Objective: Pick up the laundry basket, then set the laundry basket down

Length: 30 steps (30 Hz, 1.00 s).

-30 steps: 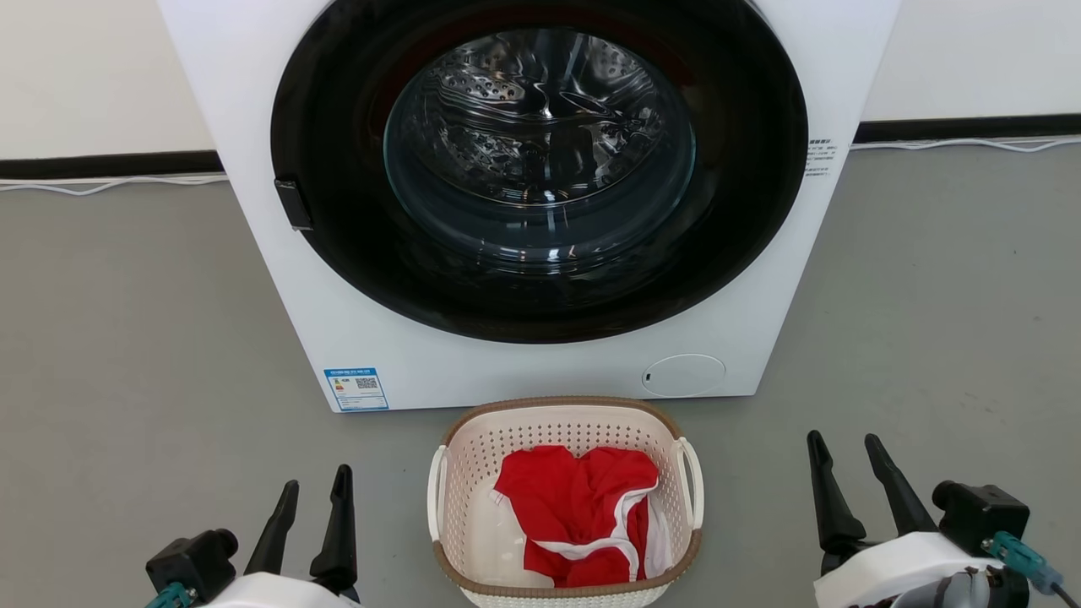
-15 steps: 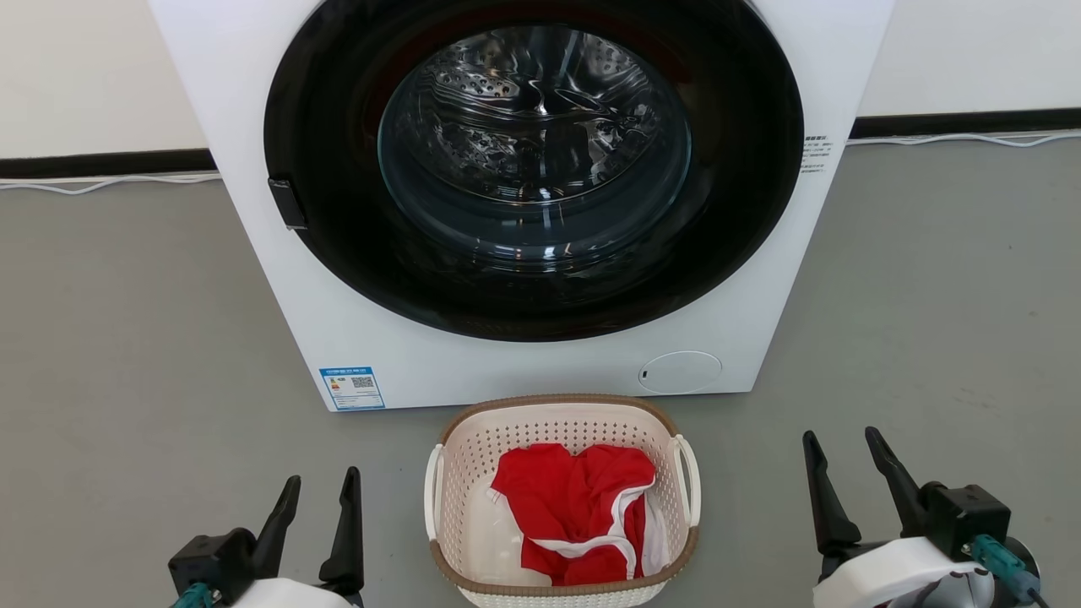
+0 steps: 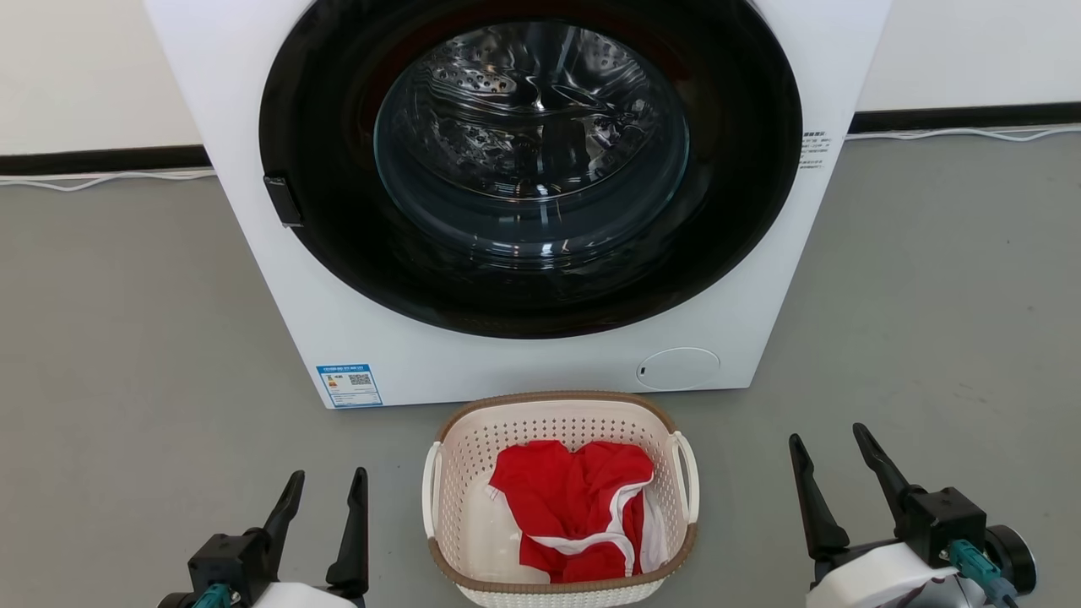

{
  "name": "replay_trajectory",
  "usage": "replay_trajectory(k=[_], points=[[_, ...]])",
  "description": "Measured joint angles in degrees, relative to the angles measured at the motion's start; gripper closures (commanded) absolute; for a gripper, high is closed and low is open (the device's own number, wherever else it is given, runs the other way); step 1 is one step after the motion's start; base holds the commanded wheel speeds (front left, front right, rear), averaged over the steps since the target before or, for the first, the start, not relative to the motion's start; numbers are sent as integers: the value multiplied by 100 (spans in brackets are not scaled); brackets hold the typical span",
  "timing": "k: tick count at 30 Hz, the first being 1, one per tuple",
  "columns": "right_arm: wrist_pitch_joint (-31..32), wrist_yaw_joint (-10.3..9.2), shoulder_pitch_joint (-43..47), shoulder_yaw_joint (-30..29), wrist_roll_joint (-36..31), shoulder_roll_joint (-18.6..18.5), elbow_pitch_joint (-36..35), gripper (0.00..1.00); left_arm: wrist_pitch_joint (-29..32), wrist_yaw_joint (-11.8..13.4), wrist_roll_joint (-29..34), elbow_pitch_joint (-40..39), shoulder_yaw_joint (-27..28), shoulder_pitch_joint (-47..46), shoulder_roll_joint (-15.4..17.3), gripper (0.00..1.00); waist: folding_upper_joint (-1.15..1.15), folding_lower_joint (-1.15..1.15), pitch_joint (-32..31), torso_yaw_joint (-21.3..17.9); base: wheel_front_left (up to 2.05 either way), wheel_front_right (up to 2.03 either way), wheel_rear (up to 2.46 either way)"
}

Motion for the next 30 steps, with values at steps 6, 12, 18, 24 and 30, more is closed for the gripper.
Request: replay_trajectory(k=[6,12,18,24,30], points=[[0,0,0,-29,1,24,8,0,0,-16,0,10,1,0,0,0,0,0,12,-1,0,0,0],[0,0,1,-47,7,33,24,0,0,-16,0,15,2,0,0,0,0,0,22,1,0,0,0],[0,0,-33,-48,15,45,29,0,0,-24,0,8,-3,-3,1,0,0,0,160,16,0,0,0],[0,0,-311,-226,35,57,200,0,0,-42,1,9,-34,-151,3,0,0,0,425,42,0,0,0],[0,1,-658,-355,11,65,645,0,-2,-59,5,122,-110,-483,3,0,0,0,787,68,0,0,0]])
